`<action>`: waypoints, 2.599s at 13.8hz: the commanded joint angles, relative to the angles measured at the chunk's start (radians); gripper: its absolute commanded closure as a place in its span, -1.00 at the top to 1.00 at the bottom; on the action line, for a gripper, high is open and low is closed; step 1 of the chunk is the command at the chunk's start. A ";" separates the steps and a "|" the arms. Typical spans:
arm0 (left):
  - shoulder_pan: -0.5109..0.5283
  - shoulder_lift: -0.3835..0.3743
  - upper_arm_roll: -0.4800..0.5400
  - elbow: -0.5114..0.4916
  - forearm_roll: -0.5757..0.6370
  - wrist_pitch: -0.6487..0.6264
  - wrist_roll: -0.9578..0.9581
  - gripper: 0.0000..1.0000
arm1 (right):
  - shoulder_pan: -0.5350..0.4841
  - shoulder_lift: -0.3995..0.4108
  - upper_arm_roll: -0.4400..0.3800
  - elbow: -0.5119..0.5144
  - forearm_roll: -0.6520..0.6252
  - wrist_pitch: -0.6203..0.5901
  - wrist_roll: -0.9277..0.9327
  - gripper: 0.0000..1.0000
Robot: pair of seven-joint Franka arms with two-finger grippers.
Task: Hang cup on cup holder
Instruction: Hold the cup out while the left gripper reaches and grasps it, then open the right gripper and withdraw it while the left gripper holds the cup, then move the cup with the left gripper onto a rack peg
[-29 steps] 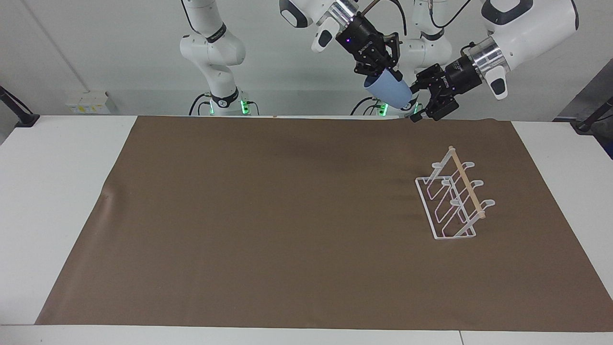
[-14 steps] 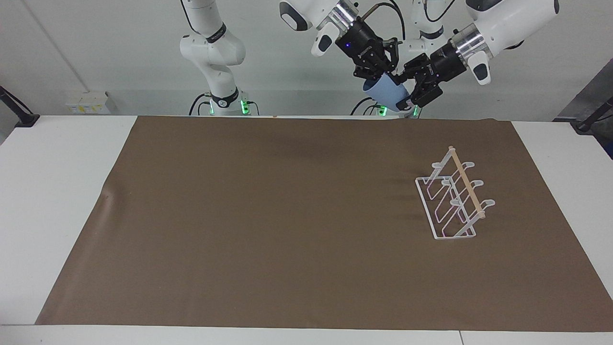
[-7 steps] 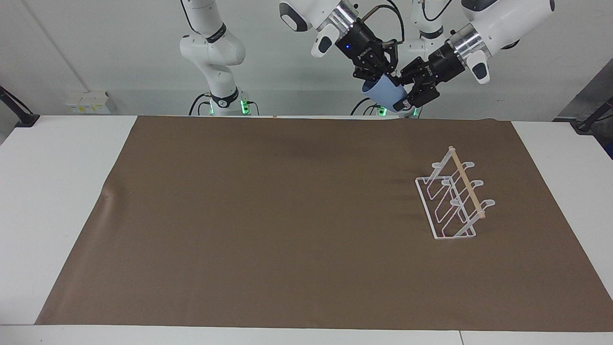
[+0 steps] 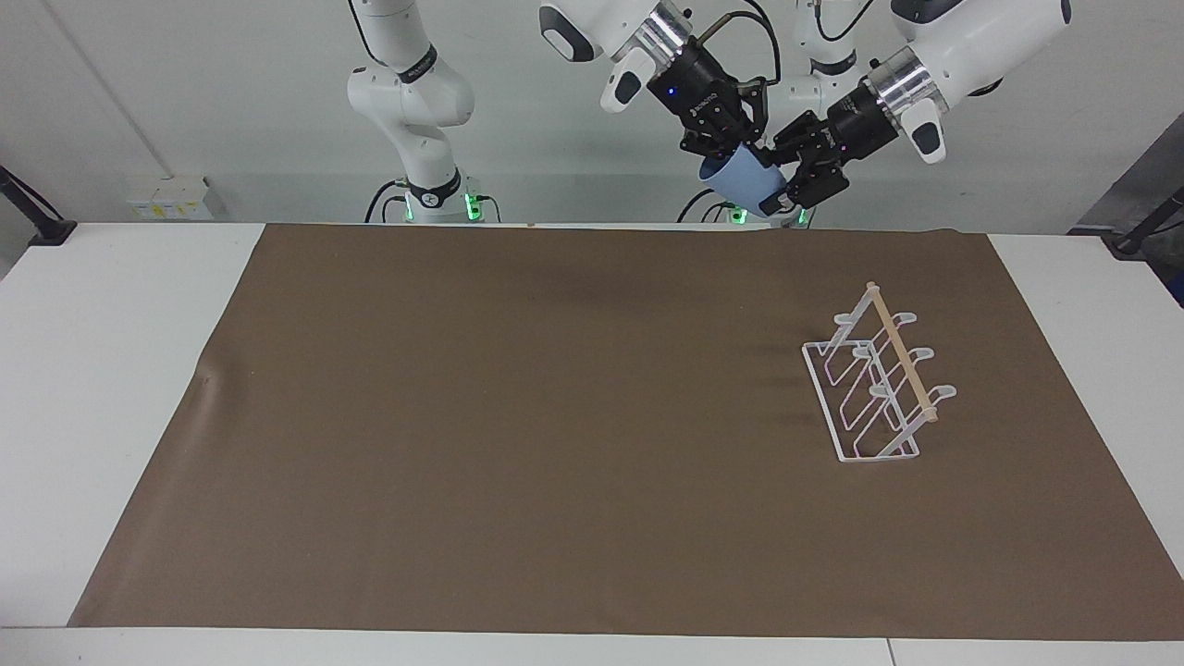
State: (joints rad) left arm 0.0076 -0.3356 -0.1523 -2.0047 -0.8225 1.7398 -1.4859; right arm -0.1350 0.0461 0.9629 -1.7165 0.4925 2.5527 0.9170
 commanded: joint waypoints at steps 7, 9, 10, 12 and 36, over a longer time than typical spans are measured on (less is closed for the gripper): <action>0.008 -0.030 0.000 -0.029 0.161 0.018 -0.020 -1.00 | -0.047 -0.014 -0.007 -0.008 0.008 -0.083 -0.029 0.74; 0.000 -0.023 -0.001 -0.019 0.270 0.036 -0.017 -1.00 | -0.070 -0.015 -0.009 0.000 0.006 -0.162 -0.140 0.74; -0.008 -0.023 -0.022 -0.023 0.336 0.071 -0.017 -1.00 | -0.093 -0.015 -0.010 0.008 0.003 -0.217 -0.217 0.74; -0.008 -0.017 -0.047 -0.020 0.457 0.134 -0.020 -1.00 | -0.138 -0.017 -0.013 0.015 -0.003 -0.314 -0.387 0.72; -0.087 0.379 -0.087 0.103 1.806 0.363 -0.138 -1.00 | -0.313 -0.157 -0.311 -0.052 -0.563 -0.987 -0.814 0.68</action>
State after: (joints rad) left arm -0.0580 0.0566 -0.2476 -1.8648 0.9375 2.1033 -1.5705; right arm -0.4157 -0.0805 0.6550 -1.7313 -0.0679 1.5387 0.1335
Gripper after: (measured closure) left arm 0.264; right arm 0.159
